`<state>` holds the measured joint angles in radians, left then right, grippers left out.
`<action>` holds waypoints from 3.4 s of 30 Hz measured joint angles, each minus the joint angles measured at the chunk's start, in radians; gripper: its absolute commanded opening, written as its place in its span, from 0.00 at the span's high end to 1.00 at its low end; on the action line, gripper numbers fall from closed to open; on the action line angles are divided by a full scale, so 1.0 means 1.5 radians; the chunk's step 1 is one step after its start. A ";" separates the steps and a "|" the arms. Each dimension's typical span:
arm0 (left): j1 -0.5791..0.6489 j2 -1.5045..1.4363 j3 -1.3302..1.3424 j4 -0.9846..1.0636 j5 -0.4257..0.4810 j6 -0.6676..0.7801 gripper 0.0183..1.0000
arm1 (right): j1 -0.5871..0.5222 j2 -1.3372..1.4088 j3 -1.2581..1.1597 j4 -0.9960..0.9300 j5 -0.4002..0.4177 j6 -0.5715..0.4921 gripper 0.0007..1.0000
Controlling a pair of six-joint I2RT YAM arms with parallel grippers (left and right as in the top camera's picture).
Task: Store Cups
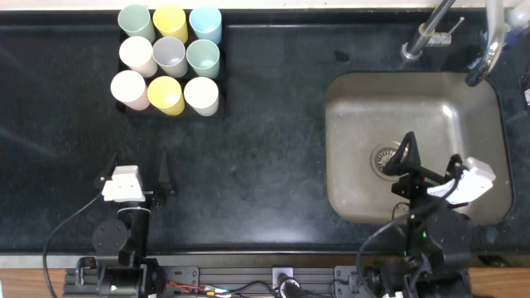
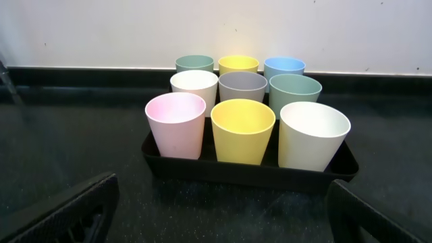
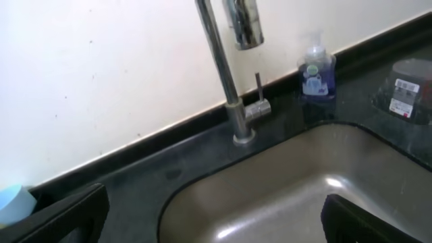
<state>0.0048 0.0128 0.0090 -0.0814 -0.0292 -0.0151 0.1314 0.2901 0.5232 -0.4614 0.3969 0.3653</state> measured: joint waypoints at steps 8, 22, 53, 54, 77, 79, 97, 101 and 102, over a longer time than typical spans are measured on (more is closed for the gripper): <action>0.000 0.000 0.000 0.000 0.000 0.000 0.00 | 0.000 -0.040 -0.001 0.172 0.007 -0.001 0.00; 0.000 0.000 0.000 0.000 0.000 0.000 0.00 | 0.000 -0.042 -0.243 0.518 0.008 -0.002 0.00; 0.000 0.000 0.000 0.000 0.000 0.000 0.00 | -0.084 -0.184 -0.336 0.433 0.009 -0.002 0.00; 0.000 0.000 0.000 0.000 0.000 0.000 0.00 | -0.084 -0.184 -0.336 0.429 0.009 -0.002 0.00; 0.000 0.000 0.000 0.000 0.000 0.000 0.00 | -0.084 -0.184 -0.336 0.277 0.009 -0.002 0.00; 0.000 0.000 0.000 0.000 0.000 0.000 0.00 | -0.084 -0.184 -0.336 0.277 0.008 -0.002 0.00; 0.000 0.000 0.000 0.000 0.000 0.000 0.00 | -0.084 -0.184 -0.336 0.254 -0.255 -0.223 0.00; 0.000 0.000 0.000 0.000 0.000 0.000 0.00 | -0.083 -0.184 -0.336 0.254 -0.262 -0.234 0.00; 0.000 0.000 0.000 0.000 0.000 0.000 0.00 | -0.083 -0.184 -0.336 0.254 -0.263 -0.235 0.00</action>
<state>0.0048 0.0128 0.0090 -0.0814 -0.0292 -0.0151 0.0063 0.0139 0.0185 -0.0811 0.0029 0.0124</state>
